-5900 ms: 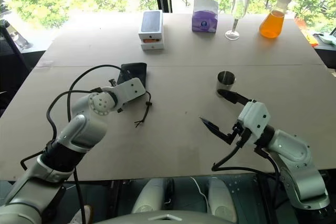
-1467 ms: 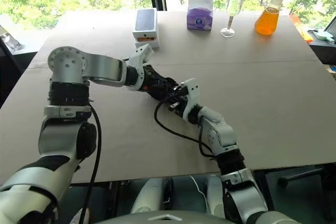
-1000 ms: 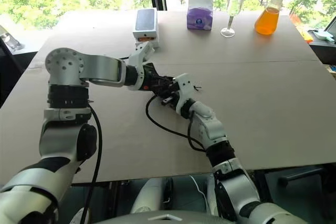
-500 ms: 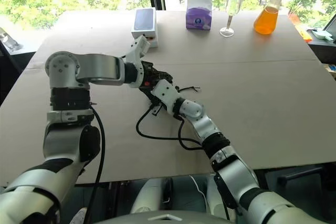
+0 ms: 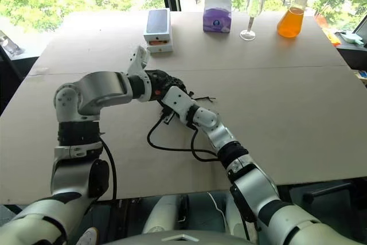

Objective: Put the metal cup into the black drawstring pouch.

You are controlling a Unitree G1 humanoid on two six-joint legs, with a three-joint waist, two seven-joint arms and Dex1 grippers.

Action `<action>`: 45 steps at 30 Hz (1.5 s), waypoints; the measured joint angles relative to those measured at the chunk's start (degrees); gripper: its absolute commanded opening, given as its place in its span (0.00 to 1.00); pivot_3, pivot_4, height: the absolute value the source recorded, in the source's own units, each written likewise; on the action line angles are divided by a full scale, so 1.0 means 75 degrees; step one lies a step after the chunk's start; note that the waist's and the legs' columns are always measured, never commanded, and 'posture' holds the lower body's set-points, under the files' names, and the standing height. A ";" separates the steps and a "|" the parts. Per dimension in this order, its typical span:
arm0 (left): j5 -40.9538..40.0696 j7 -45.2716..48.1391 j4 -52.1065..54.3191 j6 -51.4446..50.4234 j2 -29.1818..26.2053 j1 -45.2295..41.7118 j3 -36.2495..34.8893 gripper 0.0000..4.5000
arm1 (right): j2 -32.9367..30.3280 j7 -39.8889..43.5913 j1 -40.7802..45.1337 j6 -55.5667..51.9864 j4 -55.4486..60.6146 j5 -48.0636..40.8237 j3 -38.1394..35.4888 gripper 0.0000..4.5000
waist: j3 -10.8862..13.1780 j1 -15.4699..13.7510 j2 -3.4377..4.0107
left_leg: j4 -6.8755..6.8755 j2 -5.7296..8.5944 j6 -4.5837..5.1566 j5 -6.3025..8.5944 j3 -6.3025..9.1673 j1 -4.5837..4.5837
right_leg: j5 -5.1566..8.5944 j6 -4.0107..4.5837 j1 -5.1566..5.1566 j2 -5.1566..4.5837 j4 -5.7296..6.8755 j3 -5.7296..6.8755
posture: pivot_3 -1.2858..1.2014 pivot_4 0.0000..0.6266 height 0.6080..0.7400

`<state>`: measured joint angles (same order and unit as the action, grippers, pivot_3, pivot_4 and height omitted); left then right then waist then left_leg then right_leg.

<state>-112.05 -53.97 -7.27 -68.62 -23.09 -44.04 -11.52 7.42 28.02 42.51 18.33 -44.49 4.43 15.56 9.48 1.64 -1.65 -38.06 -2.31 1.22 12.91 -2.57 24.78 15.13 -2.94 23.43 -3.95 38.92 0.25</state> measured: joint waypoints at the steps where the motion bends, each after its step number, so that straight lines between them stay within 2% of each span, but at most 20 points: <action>1: -0.0079 -0.0103 0.0063 0.0038 0.0081 0.0214 0.0004 0.00 | 0.0003 -0.0076 -0.0074 -0.0166 0.0179 -0.0202 -0.0230 0.02 | 0.0000 -0.0011 0.0000 | -0.0001 0.0000 0.0000 0.0000 0.0002 0.0002 | 0.0000 0.0000 0.0000 0.0000 0.0000 0.0002 | 0.52 0.24 1.00; 9: -0.0077 -0.0535 0.0669 0.0376 0.0496 0.0483 -0.0028 0.00 | 0.0018 0.0278 -0.0228 -0.0523 0.0494 -0.0723 -0.0191 0.02 | 0.0001 -0.0087 -0.0004 | -0.0002 0.0009 0.0000 0.0000 0.0000 0.0000 | 0.0000 0.0001 -0.0001 0.0019 -0.0001 -0.0001 | 0.52 0.24 1.00; 13: -0.0074 -0.0550 0.0930 0.0439 0.0308 0.0658 0.0032 0.00 | 0.0019 0.0616 -0.0227 -0.0564 0.0489 -0.0780 -0.0050 0.32 | 0.0001 -0.0095 -0.0004 | -0.0002 0.0008 0.0001 0.0000 0.0001 -0.0002 | 0.0000 0.0001 -0.0002 0.0024 -0.0001 -0.0002 | 0.52 0.24 1.00; 17: -0.0095 -0.0436 0.1243 0.0592 0.0088 0.0979 0.0036 0.00 | 0.0004 0.0745 -0.0294 -0.0700 0.0641 -0.0726 0.0101 0.76 | 0.0002 -0.0108 -0.0005 | -0.0002 0.0007 0.0000 0.0000 0.0002 0.0000 | 0.0000 0.0001 -0.0002 0.0024 -0.0004 -0.0002 | 0.52 0.24 1.00; 18: -0.0095 -0.0436 0.1251 0.0591 0.0054 0.0997 0.0034 0.00 | 0.0003 0.0748 -0.0323 -0.0724 0.0703 -0.0718 0.0103 0.79 | 0.0002 -0.0109 -0.0005 | -0.0002 0.0007 0.0000 0.0000 0.0002 -0.0001 | 0.0000 0.0001 -0.0002 0.0024 -0.0004 -0.0002 | 0.52 0.24 1.00; 22: -0.0184 -0.0162 0.1261 0.0619 -0.0426 0.1210 0.0143 0.00 | -0.0539 0.1197 -0.0878 -0.1464 0.1934 -0.0649 0.0368 0.79 | 0.0002 -0.0128 -0.0004 | -0.0002 0.0009 0.0001 0.0000 0.0002 0.0001 | 0.0000 0.0001 -0.0003 0.0022 -0.0006 0.0000 | 0.52 0.24 1.00; 27: -0.0052 0.0308 0.0435 0.0743 -0.1482 0.1155 0.0157 0.00 | -0.1665 0.1455 -0.1161 -0.2656 0.4101 -0.0556 0.0364 0.79 | 0.0002 -0.0123 -0.0004 | -0.0001 0.0006 0.0000 0.0000 0.0006 -0.0009 | 0.0001 0.0002 -0.0007 0.0035 -0.0001 0.0001 | 0.52 0.24 1.00; 31: 0.0265 0.0887 0.0063 0.0596 -0.1683 0.0927 0.0430 0.00 | -0.1982 0.1443 -0.1283 -0.3364 0.4761 -0.0508 0.0332 0.79 | 0.0002 -0.0134 -0.0004 | -0.0001 0.0009 0.0001 0.0000 0.0002 -0.0007 | 0.0001 0.0002 -0.0008 0.0034 -0.0005 0.0001 | 0.52 0.24 1.00; 32: 0.0345 0.0992 -0.0002 0.0564 -0.1685 0.0909 0.0459 0.00 | -0.2002 0.1441 -0.1286 -0.3479 0.4882 -0.0512 0.0333 0.90 | 0.0002 -0.0132 -0.0004 | -0.0001 0.0009 0.0001 0.0000 0.0000 -0.0007 | 0.0001 0.0002 -0.0008 0.0034 -0.0006 -0.0002 | 0.52 0.24 1.00; 33: 0.0402 0.1107 -0.0059 0.0548 -0.1686 0.0900 0.0493 0.00 | -0.2040 0.1439 -0.1298 -0.3592 0.5008 -0.0514 0.0333 0.96 | 0.0002 -0.0121 -0.0004 | -0.0001 0.0009 0.0001 0.0000 -0.0001 -0.0007 | 0.0001 0.0002 -0.0007 0.0035 -0.0006 -0.0003 | 0.52 0.24 1.00; 35: 0.0575 0.1512 -0.0172 0.0473 -0.1719 0.0870 0.0577 0.00 | -0.2174 0.1408 -0.1391 -0.3902 0.5417 -0.0512 0.0332 0.99 | 0.0002 -0.0120 -0.0004 | 0.0001 0.0008 0.0001 0.0000 0.0002 -0.0007 | 0.0001 0.0002 -0.0007 0.0036 -0.0006 -0.0002 | 0.52 0.24 1.00; 41: 0.0717 0.2399 -0.0264 0.0108 -0.2284 0.0840 0.0560 0.00 | -0.2478 0.1216 -0.1499 -0.4105 0.5255 -0.0053 0.0525 0.99 | 0.0003 -0.0113 -0.0006 | 0.0001 0.0007 0.0001 0.0000 -0.0003 -0.0008 | 0.0001 0.0002 -0.0007 0.0036 -0.0010 -0.0004 | 0.52 0.24 1.00; 45: 0.0860 0.3035 -0.0245 -0.0228 -0.2601 0.0803 0.0584 0.00 | -0.1834 0.0714 -0.1004 -0.3864 0.3618 0.0289 0.0749 0.99 | 0.0008 -0.0080 -0.0006 | 0.0005 0.0002 0.0000 0.0000 -0.0006 -0.0010 | 0.0002 0.0003 -0.0001 0.0044 -0.0007 -0.0010 | 0.52 0.24 1.00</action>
<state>-105.60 -31.21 -9.11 -70.33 -42.60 -38.01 -7.14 -6.34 33.37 34.98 -10.65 -17.35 6.60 21.18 9.54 1.04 -1.70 -38.02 -2.30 1.22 12.91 -2.61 24.70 15.15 -2.91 23.42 -3.62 38.87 0.17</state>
